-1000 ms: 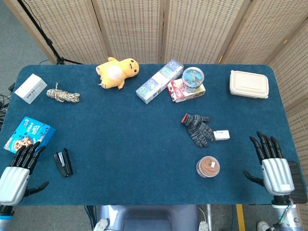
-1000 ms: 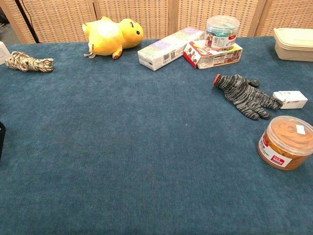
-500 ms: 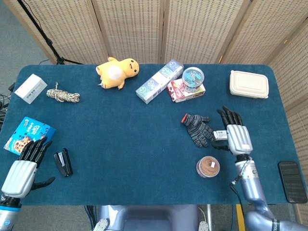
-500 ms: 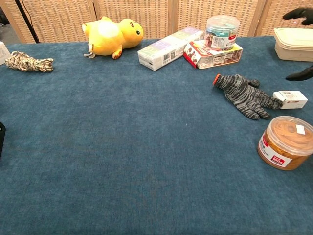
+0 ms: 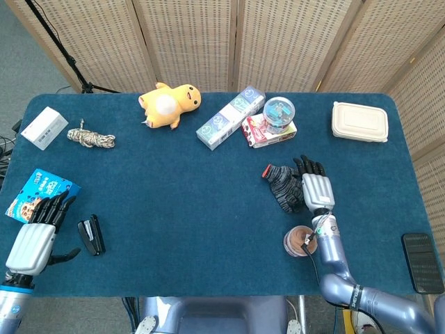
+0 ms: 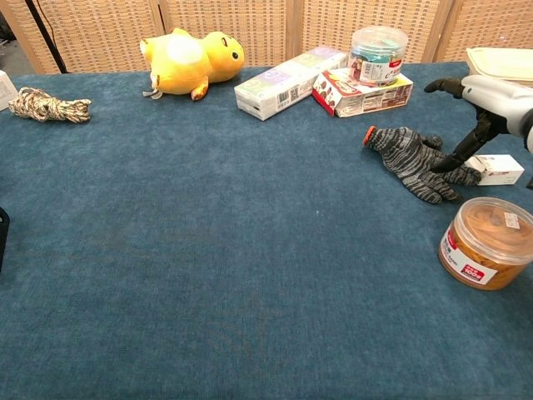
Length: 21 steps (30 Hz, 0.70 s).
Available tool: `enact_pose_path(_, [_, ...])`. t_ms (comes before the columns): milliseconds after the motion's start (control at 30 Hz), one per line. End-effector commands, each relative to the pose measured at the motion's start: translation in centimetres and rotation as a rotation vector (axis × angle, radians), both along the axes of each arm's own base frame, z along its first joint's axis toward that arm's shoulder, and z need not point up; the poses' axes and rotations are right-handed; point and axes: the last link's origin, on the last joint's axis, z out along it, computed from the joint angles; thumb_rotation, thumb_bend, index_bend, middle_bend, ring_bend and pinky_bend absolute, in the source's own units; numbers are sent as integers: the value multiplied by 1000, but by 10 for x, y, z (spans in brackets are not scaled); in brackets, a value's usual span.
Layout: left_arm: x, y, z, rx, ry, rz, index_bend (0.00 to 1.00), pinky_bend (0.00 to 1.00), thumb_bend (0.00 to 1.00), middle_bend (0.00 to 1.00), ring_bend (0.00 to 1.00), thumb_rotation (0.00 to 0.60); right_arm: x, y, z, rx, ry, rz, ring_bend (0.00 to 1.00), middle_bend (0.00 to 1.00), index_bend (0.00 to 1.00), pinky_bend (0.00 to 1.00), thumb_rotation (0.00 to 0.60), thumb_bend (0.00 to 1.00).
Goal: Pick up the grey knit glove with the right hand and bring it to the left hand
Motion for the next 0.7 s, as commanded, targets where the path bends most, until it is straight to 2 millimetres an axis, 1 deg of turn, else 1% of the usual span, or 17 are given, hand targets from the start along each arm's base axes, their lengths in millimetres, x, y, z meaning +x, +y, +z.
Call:
enact_pose_path(33, [0, 2, 0, 1, -1, 5, 0, 0, 29, 0, 0, 600, -3, -6, -14, 27, -10, -31, 0, 0, 37, 0, 600, 0])
enact_pose_path(233, [-1, 4, -1, 3, 2, 14, 0, 0, 29, 0, 0, 600, -6, -14, -26, 42, 2, -57, 0, 12, 76, 0, 600, 0])
enact_pose_path(333, [-3, 6, -1, 6, 5, 24, 0, 0, 29, 0, 0, 600, -7, -18, -29, 48, -1, -75, 10, 56, 97, 0, 600, 0])
enact_pose_path(433, [-4, 7, -1, 10, 7, 32, 0, 0, 29, 0, 0, 600, -7, -21, -31, 48, 2, -84, 45, 100, 114, 0, 600, 3])
enact_pose_path(533, [-5, 8, -1, 12, 8, 37, 0, 0, 29, 0, 0, 600, -5, -23, -34, 54, -2, -92, 103, 152, 137, 38, 600, 44])
enact_pose_path(567, [-5, 8, -1, 11, 9, 37, 0, 0, 29, 0, 0, 600, -4, -24, -35, 54, -3, -92, 137, 178, 152, 71, 600, 72])
enact_pose_path(633, [-5, 9, -2, 10, 10, 39, 0, 0, 29, 0, 0, 600, -2, -25, -35, 46, 1, -89, 222, 238, 197, 142, 600, 140])
enact_pose_path(700, [-5, 9, -2, 9, 10, 40, 0, 0, 29, 0, 0, 600, -2, -26, -36, 39, 7, -87, 335, 328, 269, 230, 600, 232])
